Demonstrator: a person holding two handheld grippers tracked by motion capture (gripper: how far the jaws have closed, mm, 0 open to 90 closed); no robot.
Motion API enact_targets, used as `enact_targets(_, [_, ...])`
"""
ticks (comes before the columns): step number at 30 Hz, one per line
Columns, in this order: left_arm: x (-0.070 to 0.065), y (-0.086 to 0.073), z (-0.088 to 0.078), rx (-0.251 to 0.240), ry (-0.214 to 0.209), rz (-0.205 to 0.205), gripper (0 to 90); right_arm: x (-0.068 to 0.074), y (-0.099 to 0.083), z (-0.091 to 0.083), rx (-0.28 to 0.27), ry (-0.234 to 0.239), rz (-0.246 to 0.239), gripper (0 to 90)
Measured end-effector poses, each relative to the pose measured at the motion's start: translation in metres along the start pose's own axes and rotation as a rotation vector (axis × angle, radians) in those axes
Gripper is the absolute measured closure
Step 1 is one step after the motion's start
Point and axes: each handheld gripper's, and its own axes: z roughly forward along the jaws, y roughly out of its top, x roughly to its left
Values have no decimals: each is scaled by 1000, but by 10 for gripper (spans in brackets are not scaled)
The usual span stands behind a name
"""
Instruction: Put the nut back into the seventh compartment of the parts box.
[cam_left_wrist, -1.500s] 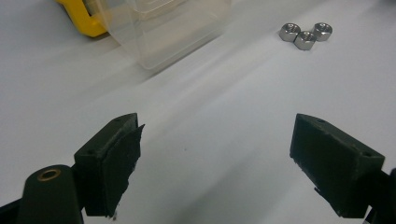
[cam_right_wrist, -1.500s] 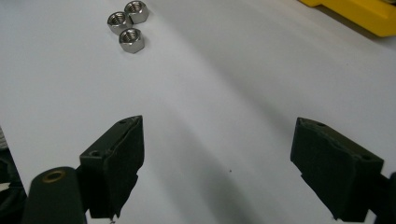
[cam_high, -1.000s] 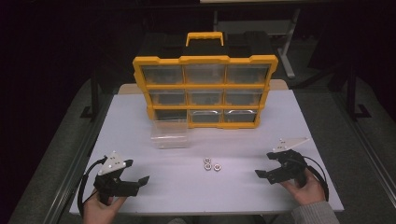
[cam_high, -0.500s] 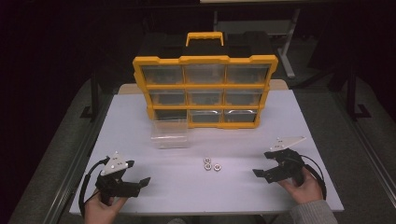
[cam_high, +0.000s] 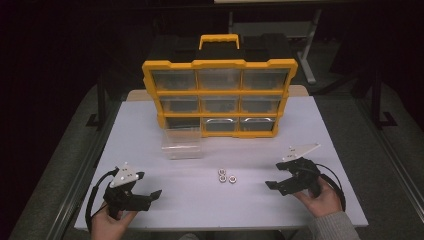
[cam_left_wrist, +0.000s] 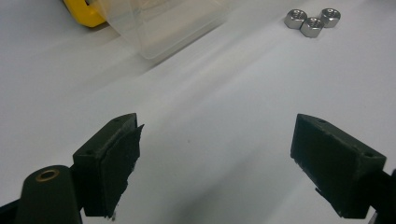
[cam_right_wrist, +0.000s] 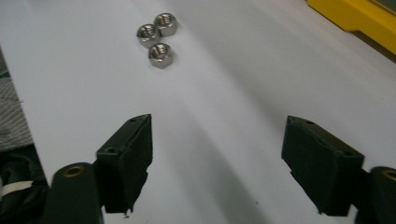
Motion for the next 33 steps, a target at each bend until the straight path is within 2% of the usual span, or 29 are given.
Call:
enact_targets(5, [0, 0, -1, 4, 2, 12, 150, 5, 10, 6, 22, 11, -36, 273])
enact_targets(14, [-1, 0, 1, 11, -11, 11, 150, 9, 31, 22, 49, 31, -54, 307])
enact_targets(15, [-1, -1, 2, 15, -13, 2, 151, 10, 34, 23, 55, 34, -60, 311])
enact_targets(22, [-1, 0, 1, 15, -14, 10, 150, 19, 50, 36, 80, 55, -103, 358])
enact_targets(23, [-1, 0, 1, 12, -9, 14, 150, 20, 54, 41, 93, 61, -125, 370])
enact_targets(30, [0, 0, 0, 12, 4, 27, 151, 22, 63, 55, 118, 81, -134, 387])
enact_targets(33, [0, 0, 0, 16, 2, 20, 150, 24, 67, 61, 128, 86, -142, 415])
